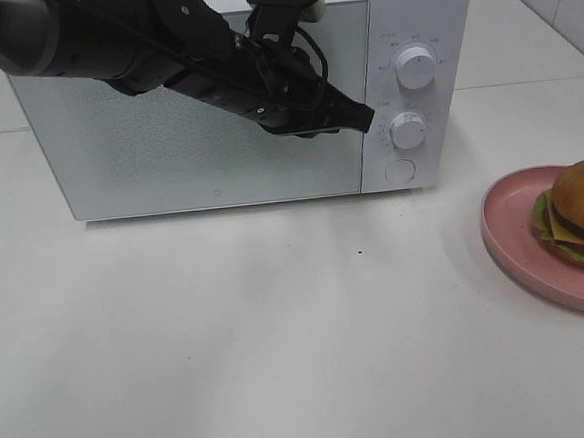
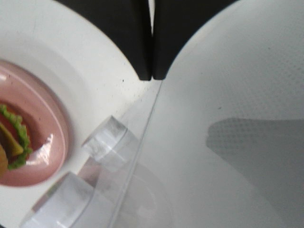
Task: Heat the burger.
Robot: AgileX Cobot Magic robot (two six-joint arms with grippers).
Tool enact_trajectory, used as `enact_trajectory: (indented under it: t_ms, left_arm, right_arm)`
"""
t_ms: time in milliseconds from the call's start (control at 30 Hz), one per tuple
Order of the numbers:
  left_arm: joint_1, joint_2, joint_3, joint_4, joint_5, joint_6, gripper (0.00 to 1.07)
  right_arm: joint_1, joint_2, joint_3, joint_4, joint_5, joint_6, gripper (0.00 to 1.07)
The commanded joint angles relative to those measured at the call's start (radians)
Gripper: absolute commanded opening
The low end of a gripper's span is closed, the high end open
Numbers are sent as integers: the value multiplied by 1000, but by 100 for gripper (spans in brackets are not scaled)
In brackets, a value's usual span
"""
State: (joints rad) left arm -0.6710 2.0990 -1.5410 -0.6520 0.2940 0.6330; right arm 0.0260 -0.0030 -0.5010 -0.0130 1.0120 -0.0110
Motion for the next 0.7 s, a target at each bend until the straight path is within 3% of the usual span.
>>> enact_trajectory:
  t_ms: [33, 300, 333, 367, 400, 433, 500, 533, 567, 633, 667, 700]
  left_arm:
    - [26, -19, -25, 92, 2, 45, 0]
    - [26, -94, -25, 174, 236, 26, 0]
    - [26, -118, -25, 204, 286, -11, 0]
    - [26, -118, -25, 204, 286, -11, 0]
    - [26, -140, -25, 254, 343, -65, 0]
    - [26, -140, -25, 254, 343, -65, 0]
    - [26, -172, -25, 327, 431, -151, 0]
    - [26, -172, -25, 327, 431, -151, 0]
    - [26, -193, -25, 361, 493, -190, 0]
    - [26, -201, -25, 377, 530, -208, 0]
    - [26, -221, -25, 411, 600, -256, 0]
    - [26, -221, -25, 411, 600, -256, 0]
  right_arm:
    - [1, -27, 3, -7, -12, 5, 64]
    - [1, -27, 3, -7, -12, 4, 64]
    - [1, -27, 3, -7, -12, 4, 64]
    - [1, -27, 3, -7, -12, 4, 64]
    - [1, -27, 3, -7, -12, 4, 64]
    - [1, -27, 3, -7, -12, 4, 64]
    - [1, -27, 3, -7, -12, 5, 64]
    - [1, -27, 3, -7, -12, 5, 64]
    - [1, -27, 3, -7, -12, 5, 64]
    - [1, -27, 3, -7, -12, 5, 64]
    - [1, -27, 3, -7, -12, 5, 64]
    - [1, -27, 3, -7, -12, 5, 64]
